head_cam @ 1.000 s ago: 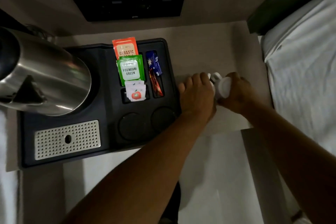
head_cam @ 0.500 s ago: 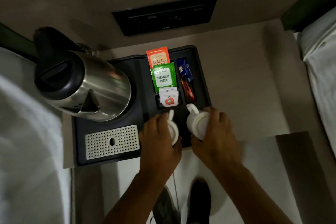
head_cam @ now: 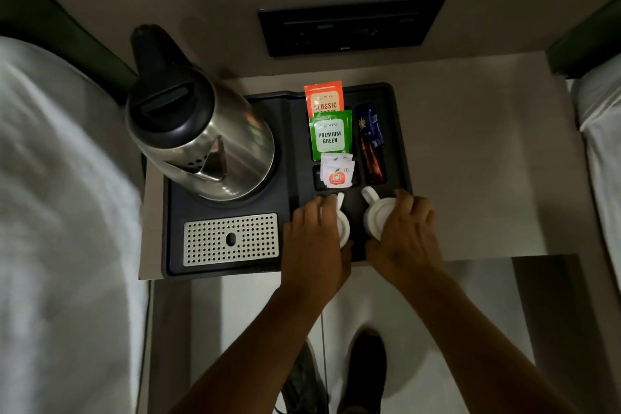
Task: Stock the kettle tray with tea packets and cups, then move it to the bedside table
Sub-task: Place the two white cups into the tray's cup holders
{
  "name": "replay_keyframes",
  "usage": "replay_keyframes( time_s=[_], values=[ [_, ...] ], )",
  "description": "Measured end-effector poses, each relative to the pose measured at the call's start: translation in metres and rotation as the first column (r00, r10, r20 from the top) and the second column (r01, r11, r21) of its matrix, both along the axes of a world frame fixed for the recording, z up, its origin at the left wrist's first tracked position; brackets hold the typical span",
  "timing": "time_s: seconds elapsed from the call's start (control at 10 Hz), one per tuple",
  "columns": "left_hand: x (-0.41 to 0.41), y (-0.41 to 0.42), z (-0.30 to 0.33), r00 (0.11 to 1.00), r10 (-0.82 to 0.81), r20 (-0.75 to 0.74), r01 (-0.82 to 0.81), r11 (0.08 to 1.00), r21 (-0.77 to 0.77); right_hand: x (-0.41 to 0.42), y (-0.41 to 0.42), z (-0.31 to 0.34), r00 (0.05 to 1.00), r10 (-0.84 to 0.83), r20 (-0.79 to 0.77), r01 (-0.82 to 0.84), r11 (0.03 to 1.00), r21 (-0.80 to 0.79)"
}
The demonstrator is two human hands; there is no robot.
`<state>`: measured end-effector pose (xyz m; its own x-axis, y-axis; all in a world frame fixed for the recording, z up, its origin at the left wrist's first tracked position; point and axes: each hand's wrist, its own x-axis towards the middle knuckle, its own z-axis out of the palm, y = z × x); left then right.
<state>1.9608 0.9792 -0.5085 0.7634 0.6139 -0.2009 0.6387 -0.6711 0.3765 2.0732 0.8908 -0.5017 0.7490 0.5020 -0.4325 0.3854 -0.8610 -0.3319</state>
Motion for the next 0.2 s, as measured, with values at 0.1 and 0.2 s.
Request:
replay_keyframes(
  time_s=[0.1, 0.2],
  values=[
    [0.003, 0.008, 0.010, 0.998, -0.005, -0.068, 0.005, 1.000, -0.004, 0.008, 0.005, 0.013, 0.999, 0.004, -0.044, -0.006, 0.999, -0.050],
    [-0.004, 0.007, 0.033, 0.993, 0.016, -0.116, -0.022, 0.999, -0.050, 0.006, 0.003, 0.040, 0.997, 0.035, -0.062, -0.039, 0.997, -0.068]
  ],
)
